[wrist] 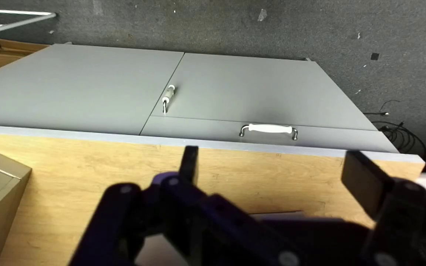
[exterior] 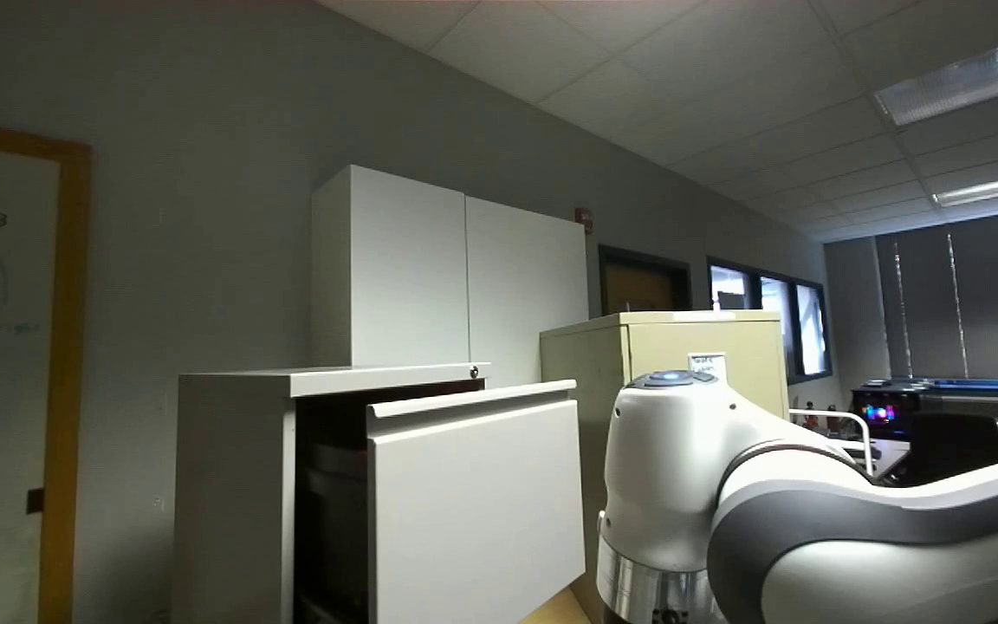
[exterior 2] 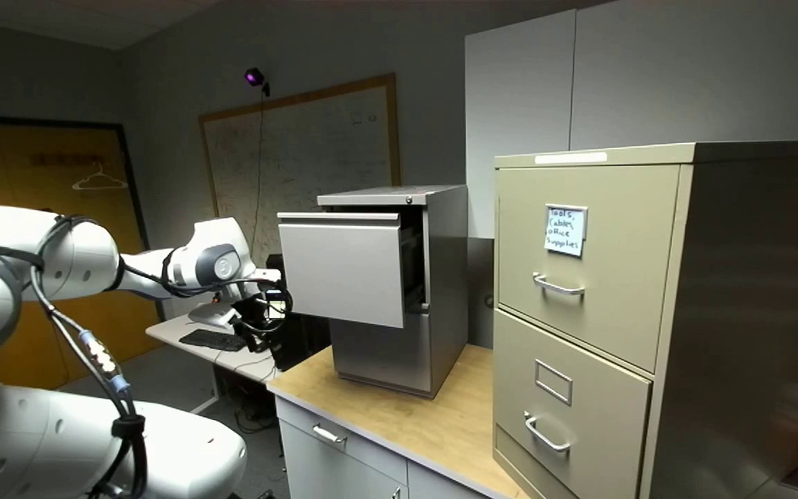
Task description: Close the top drawer of the cabinet on the left
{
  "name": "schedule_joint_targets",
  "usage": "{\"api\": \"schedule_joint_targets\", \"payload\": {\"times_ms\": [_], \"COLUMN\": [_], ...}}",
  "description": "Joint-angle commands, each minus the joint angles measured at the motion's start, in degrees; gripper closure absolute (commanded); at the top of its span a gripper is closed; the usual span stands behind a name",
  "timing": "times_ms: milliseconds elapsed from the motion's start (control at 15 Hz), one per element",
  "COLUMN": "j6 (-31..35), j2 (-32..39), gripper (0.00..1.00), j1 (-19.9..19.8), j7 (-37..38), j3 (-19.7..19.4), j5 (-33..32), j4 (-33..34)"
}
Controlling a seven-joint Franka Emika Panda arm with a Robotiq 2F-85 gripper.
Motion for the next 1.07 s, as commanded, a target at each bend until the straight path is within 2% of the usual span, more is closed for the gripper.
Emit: {"api": "schedule_joint_targets", "payload": {"times_ms": [0,400,667,733,800,867,1000], "j6": [-0.1,4.4,8.2,9.4,10.8,12.6,17.6], "j2": [0.2,-0.4,-2.5,-3.0,-3.4,-3.6,-4.0], "gripper": [0.0,0.0,0.0,0.25,0.27,0.33,0.51], "j1": [-0.1,-2.0,-4.6,-5.2,-5.8,-6.2,-7.7], "j7": [1.5,7.8,10.9,11.5,11.6,10.9,10.3], "j3": [0.7,5.6,9.0,9.6,10.1,10.4,11.2], "j5": [-1.3,-5.8,-11.8,-13.3,-14.6,-15.9,-18.2], "j4": [0.6,3.8,8.3,9.5,10.7,11.8,13.2]}}
